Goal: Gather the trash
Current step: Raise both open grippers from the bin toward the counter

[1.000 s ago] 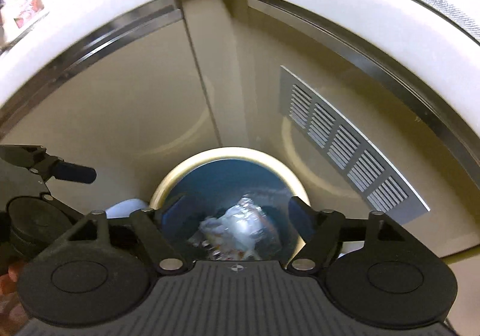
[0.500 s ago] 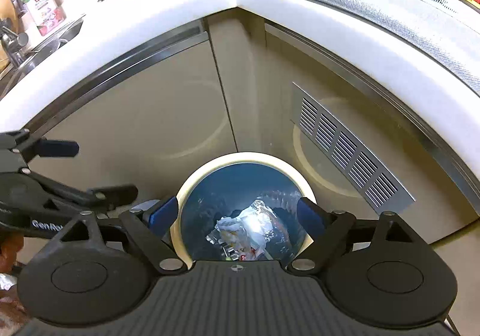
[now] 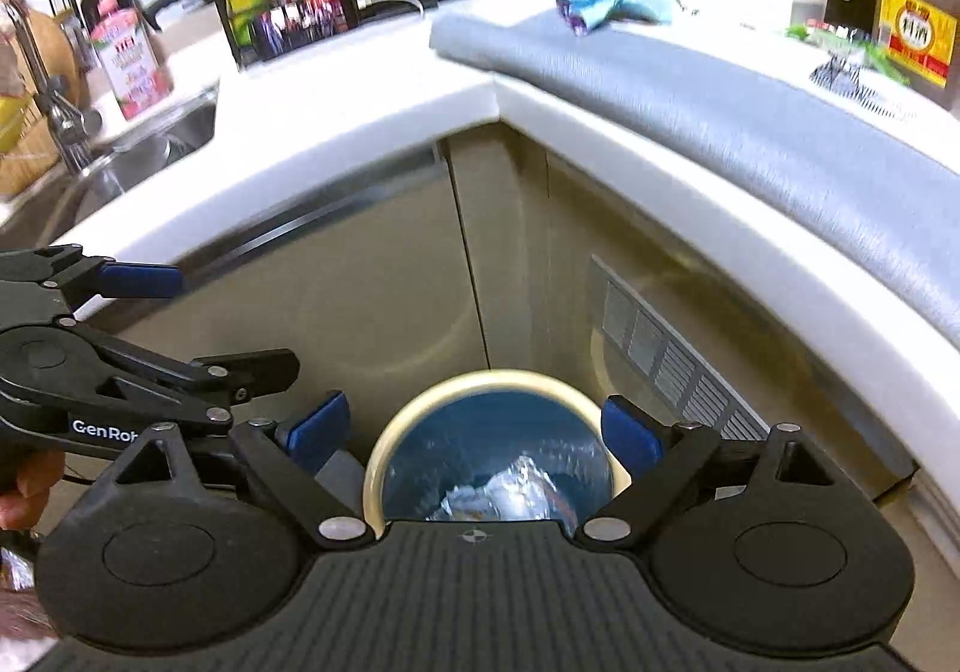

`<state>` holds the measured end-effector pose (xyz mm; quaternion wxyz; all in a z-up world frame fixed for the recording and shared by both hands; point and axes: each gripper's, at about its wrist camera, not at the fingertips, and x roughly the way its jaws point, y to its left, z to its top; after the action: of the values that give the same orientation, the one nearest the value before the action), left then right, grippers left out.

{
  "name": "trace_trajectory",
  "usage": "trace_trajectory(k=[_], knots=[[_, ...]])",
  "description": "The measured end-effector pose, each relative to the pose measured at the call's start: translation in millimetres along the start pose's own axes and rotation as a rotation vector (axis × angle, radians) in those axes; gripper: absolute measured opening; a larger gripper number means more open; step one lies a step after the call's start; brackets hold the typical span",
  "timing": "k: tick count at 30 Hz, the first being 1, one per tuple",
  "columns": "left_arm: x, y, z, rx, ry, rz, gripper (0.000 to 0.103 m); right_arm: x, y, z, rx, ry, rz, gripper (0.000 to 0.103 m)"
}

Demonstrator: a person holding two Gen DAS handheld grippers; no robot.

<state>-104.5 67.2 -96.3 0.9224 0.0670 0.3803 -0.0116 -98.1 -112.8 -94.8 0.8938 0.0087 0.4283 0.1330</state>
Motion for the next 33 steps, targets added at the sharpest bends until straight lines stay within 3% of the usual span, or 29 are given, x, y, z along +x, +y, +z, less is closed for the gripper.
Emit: trace_trajectory(k=[16,33], knots=[[-18.9,-6.4,32.5,0.043,-0.089,0.011,0.103,-33.2,-16.1,20.2,0.021,-0.123,-0.033,0.096],[-25.6,-13.9,55.2,0.08,-0.142,0.007,0.103,-44.6,-40.1,34.9,0.05,-0.18,-0.07,0.097]])
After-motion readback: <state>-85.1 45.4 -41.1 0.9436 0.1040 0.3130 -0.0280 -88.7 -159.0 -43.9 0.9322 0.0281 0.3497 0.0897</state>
